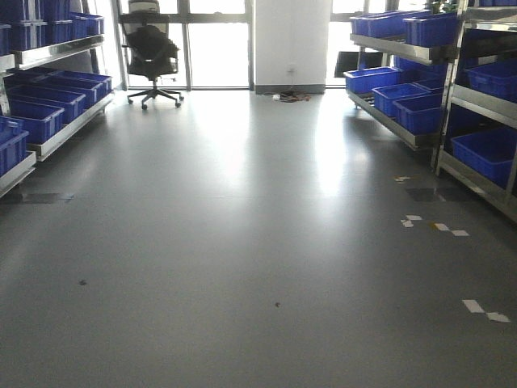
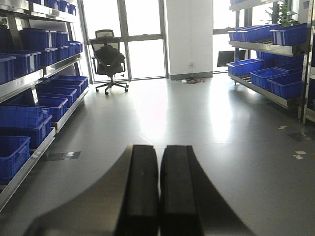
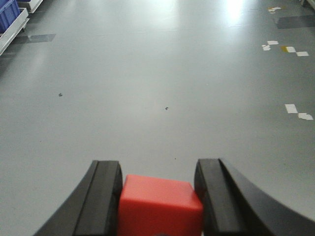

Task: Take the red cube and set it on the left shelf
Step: 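Drive the base away from the table, holding the red cube, then drive the base up to the shelf rack of blue bins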

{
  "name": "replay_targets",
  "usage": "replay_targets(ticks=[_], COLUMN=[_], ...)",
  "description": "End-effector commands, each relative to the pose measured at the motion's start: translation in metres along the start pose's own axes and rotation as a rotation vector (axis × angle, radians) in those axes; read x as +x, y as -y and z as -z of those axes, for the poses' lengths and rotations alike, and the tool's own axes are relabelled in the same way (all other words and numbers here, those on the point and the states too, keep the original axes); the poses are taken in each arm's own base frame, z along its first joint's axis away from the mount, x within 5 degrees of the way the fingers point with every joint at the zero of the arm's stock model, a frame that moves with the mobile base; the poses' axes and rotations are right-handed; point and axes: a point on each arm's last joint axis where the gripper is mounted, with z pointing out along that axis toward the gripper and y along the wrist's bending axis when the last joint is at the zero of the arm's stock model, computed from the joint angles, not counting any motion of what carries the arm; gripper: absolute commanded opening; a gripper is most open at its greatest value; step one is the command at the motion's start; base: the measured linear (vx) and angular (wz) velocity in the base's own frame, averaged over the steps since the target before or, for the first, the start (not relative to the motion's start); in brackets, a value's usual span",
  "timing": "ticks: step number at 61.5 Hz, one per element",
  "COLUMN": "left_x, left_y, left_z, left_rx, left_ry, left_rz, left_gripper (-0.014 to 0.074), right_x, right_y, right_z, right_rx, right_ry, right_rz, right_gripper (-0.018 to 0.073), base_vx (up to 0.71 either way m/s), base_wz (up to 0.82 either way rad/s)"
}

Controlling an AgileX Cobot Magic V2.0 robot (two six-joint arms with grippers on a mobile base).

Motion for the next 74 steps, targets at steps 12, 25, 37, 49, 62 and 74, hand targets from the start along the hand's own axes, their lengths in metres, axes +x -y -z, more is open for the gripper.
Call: replay_targets(ticks=[12,25,37,49,62,74], left_x=[0.0004,0.0004,0.0004,0.0004,0.0004,0.0004], left_y=[-0.0005,-0.0005,-0.0005,-0.0005,-0.0005,-0.0005], left_z=[-0.0008,-0.0008,-0.0008,-0.0008,-0.0008,-0.0008], left_rx=[-0.006,-0.006,-0.006,-0.006,-0.006,-0.006], left_ry=[0.054,0.054,0.054,0.054,0.054,0.054], left_rz=[0.005,0.005,0.005,0.005,0.005,0.005], left_gripper=[0.0106,0.0106,0.0106,0.0106,0.0106,0.0106], right_x=[-0.0155,-0.0155,-0.0155,-0.0155,-0.0155,-0.0155], right_y=[-0.0034,-0.0034,-0.0034,-0.0034,-0.0034,-0.0034], right_z=[0.0041,0.0041,0.0041,0.0041,0.0041,0.0041], right_rx=[-0.025,-0.025,-0.025,-0.025,-0.025,-0.025], right_ry=[0.106,0.106,0.106,0.106,0.106,0.106], right_rz=[0.010,0.010,0.010,0.010,0.010,0.010], right_gripper=[0.0060,0.0060,0.0060,0.0060,0.0060,0.0060], base_vx=[0.10,0.21,0.33,0.42,0.48,0.53], base_wz=[0.14,0.03,0.14,0.10,0.10,0.17])
